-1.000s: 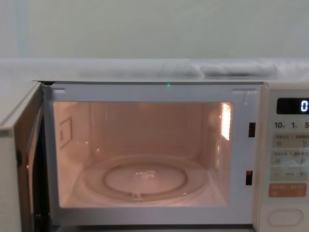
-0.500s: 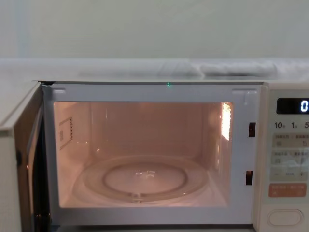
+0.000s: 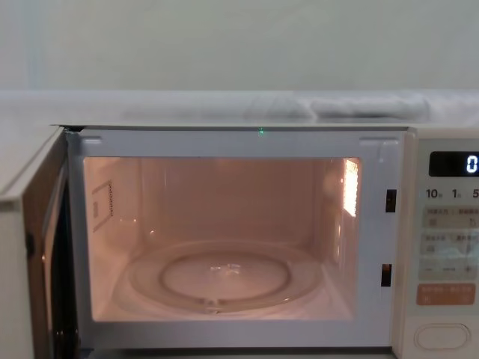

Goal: Press the button to open the microwave door with one hand; close the microwave door with the other hand.

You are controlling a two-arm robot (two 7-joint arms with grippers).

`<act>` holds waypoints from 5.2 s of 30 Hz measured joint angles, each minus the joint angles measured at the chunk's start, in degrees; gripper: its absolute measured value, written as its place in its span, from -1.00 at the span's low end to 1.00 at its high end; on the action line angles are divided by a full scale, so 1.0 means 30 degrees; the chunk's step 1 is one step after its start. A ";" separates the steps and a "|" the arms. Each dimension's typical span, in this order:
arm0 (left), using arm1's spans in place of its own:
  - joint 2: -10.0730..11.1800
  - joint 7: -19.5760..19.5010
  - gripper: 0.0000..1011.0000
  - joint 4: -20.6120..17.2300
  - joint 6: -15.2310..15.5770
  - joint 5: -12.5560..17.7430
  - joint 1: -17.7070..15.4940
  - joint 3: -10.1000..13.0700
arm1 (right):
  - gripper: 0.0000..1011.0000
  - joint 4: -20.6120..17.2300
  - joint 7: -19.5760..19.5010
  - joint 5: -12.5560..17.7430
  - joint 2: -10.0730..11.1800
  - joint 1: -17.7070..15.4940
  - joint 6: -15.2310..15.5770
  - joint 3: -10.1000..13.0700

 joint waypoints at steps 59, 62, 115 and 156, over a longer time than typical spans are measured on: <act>0.4918 -0.9391 -1.00 -0.0882 -0.0645 -0.5143 -0.3021 0.0894 | 0.98 0.0001 -0.0002 0.0000 0.0000 0.0001 0.0000 0.0001; 0.5026 -0.9510 -1.00 -0.0756 -0.0665 -0.5313 -0.3400 0.1163 | 0.98 0.0000 -0.0001 0.0000 0.0000 0.0000 0.0000 0.0000; 0.3039 -0.7734 -1.00 0.4392 0.2155 -0.4724 -1.1532 0.8679 | 0.98 0.0000 0.0000 0.0000 0.0000 0.0001 0.0000 -0.0001; 0.0676 -0.6714 -1.00 0.5693 0.0607 -0.3064 -1.1719 0.7454 | 0.98 0.0001 0.0001 0.0001 0.0000 0.0001 0.0000 -0.0001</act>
